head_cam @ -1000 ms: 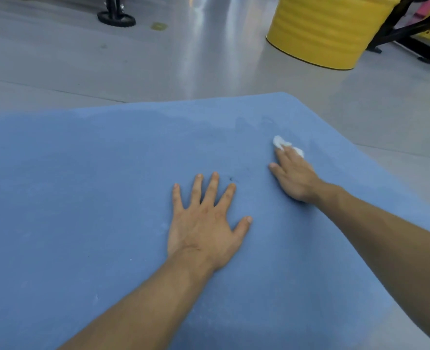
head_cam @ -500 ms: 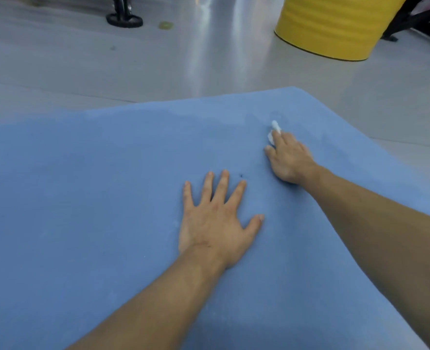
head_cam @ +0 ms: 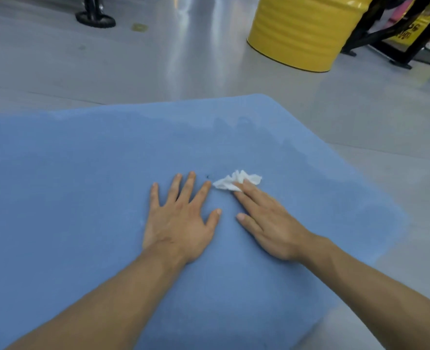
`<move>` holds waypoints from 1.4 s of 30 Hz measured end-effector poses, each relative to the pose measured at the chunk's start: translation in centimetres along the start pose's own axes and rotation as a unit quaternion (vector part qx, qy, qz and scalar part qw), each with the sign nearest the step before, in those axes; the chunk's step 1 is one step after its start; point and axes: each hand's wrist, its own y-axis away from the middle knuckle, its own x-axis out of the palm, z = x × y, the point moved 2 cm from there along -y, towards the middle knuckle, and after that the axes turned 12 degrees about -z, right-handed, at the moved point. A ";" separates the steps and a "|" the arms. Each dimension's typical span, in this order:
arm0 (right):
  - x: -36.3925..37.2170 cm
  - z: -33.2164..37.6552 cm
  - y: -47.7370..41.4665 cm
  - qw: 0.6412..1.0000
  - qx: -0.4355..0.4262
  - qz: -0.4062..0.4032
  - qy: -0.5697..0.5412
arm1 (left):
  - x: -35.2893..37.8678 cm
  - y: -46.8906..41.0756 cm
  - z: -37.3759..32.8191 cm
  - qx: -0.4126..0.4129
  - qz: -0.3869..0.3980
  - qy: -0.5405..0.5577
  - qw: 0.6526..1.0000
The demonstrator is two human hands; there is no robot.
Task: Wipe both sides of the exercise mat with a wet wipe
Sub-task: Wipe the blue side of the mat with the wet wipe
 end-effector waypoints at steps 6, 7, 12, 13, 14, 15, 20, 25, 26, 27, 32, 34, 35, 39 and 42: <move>-1.0 -6.0 0.5 0.994 0.086 -0.054 0.045 | 0.0 0.0 0.2 0.000 0.010 0.005 1.000; -1.4 -7.8 0.4 0.988 0.133 -0.073 0.040 | 0.1 0.0 0.2 0.003 0.010 0.005 1.000; -1.4 -9.8 0.2 0.972 0.222 -0.077 -0.012 | 0.2 -0.1 0.4 0.007 0.024 0.003 1.000; -1.3 -8.6 0.3 0.977 0.200 -0.069 -0.015 | 0.2 -0.1 0.3 0.008 0.026 0.002 1.000; -1.1 -7.1 0.6 0.984 0.171 -0.054 -0.011 | 0.2 -0.1 0.3 0.008 0.027 0.004 1.000; -1.0 -5.3 1.2 0.990 0.136 -0.039 -0.009 | 0.1 0.0 0.4 0.010 0.027 0.006 1.000; -1.1 4.1 7.6 0.999 -0.046 0.010 0.005 | -0.5 1.9 1.2 0.030 0.034 0.007 0.999; -0.4 9.0 11.6 0.988 -0.140 0.014 0.060 | -1.5 5.7 3.2 0.069 0.022 0.016 0.997; -0.7 8.9 11.1 0.992 -0.113 0.020 0.050 | -1.8 6.7 3.8 0.073 0.020 0.014 0.997; -0.8 8.5 10.2 0.996 -0.075 0.023 0.038 | -1.8 7.6 4.5 0.077 0.021 0.014 0.997; -0.1 8.1 3.0 0.995 0.086 0.020 0.037 | -2.8 10.9 9.3 0.069 0.015 -0.009 0.997; 0.4 10.0 -0.3 0.992 0.121 0.025 0.000 | -3.4 11.9 11.6 0.052 0.019 -0.023 0.998; 0.9 11.1 -1.9 0.991 0.128 0.027 -0.011 | -3.7 12.4 12.8 0.040 0.025 -0.023 0.999; 3.0 16.6 -6.3 0.993 0.114 0.035 -0.025 | -5.1 14.1 17.2 0.005 0.024 -0.021 0.999; 4.2 21.1 -7.2 0.997 0.054 0.040 -0.027 | -6.1 15.3 20.3 -0.021 0.018 -0.017 0.999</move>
